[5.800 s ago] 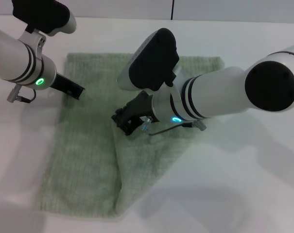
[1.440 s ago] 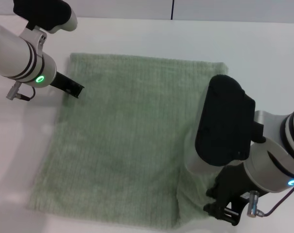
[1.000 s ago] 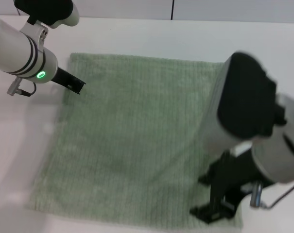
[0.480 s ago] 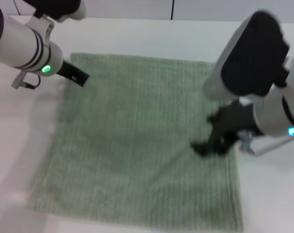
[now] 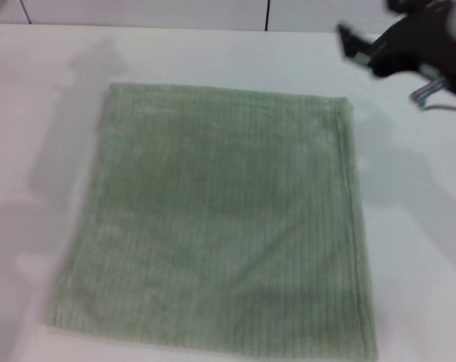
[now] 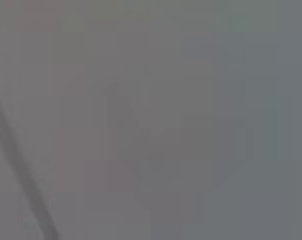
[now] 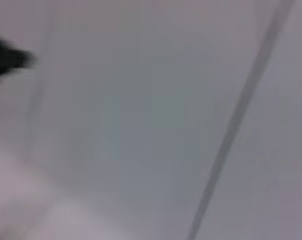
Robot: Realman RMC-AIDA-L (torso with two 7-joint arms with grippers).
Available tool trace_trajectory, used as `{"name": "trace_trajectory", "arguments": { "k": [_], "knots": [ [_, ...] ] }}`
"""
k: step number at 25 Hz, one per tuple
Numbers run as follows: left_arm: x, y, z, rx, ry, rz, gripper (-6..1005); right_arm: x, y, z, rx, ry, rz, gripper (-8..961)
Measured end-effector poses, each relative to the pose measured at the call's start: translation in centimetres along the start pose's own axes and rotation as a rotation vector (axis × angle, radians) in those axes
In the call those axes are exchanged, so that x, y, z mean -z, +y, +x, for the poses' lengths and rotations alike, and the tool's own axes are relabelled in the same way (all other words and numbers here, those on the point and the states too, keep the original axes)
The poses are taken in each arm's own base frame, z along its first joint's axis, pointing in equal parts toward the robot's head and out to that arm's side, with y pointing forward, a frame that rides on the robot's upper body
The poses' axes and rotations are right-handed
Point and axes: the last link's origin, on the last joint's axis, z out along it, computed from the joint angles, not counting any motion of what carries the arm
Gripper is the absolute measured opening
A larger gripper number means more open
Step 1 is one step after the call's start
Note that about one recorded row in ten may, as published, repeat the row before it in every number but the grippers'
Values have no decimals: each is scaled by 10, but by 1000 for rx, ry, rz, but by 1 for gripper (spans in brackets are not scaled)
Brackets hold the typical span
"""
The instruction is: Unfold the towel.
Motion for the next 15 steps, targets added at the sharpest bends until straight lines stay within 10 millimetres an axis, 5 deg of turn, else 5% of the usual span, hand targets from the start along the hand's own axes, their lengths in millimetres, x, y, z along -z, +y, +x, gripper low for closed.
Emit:
{"name": "trace_trajectory", "arguments": {
  "k": [3,5,6,9,10,11,15],
  "knots": [
    [29,-12,-21,97,191,116,58,6,-7,8,-26,-123,105,685],
    [29,-12,-21,97,191,116,58,9,-12,29,-73,-276,229,686],
    [60,-14,-47,135,353,195,58,9,-12,29,-73,-276,229,686],
    [60,-14,-47,135,353,195,59,13,-6,64,-69,-437,306,687],
    [82,-17,-58,116,471,250,59,22,-2,90,-36,-552,334,688],
    [112,-20,-77,119,574,300,59,22,-2,90,-36,-552,334,688],
    [126,-24,-113,227,495,325,181,43,-16,114,-17,-716,413,690]
  ]
}}
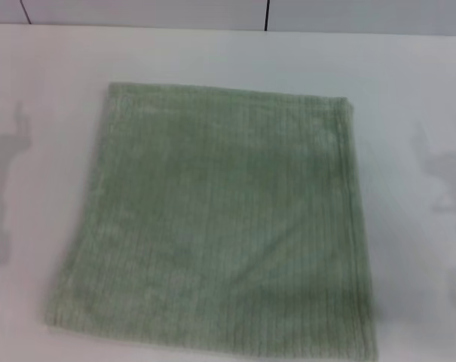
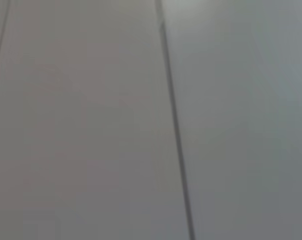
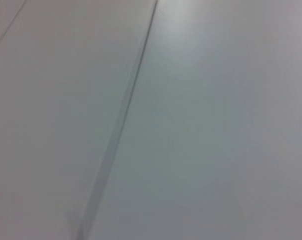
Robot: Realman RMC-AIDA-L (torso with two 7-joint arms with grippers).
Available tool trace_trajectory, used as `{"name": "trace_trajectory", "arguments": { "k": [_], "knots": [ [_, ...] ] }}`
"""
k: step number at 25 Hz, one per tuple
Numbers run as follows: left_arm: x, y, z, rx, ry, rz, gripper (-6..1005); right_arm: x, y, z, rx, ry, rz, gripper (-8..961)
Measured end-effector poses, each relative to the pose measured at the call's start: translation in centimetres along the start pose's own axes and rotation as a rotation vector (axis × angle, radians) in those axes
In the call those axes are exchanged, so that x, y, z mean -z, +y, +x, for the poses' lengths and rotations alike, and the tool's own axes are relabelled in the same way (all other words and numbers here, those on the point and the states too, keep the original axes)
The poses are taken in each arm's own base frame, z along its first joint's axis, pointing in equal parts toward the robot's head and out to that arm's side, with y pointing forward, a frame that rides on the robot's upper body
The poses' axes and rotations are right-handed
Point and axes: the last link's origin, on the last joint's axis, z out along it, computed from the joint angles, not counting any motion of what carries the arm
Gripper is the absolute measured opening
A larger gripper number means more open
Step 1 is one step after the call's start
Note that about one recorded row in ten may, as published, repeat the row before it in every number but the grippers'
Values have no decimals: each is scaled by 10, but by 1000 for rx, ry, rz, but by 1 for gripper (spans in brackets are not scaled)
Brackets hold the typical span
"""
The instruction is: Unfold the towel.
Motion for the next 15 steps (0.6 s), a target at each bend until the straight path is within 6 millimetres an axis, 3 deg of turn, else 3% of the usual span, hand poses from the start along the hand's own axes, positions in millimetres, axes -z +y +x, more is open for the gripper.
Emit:
{"name": "trace_trajectory", "arguments": {
  "k": [5,15],
  "knots": [
    [14,-9,-30,-1,-149,20,420,14,-35,10,-29,16,151,693],
    [20,-11,-40,-18,-210,17,859,23,-42,28,-64,139,166,695]
  ]
}}
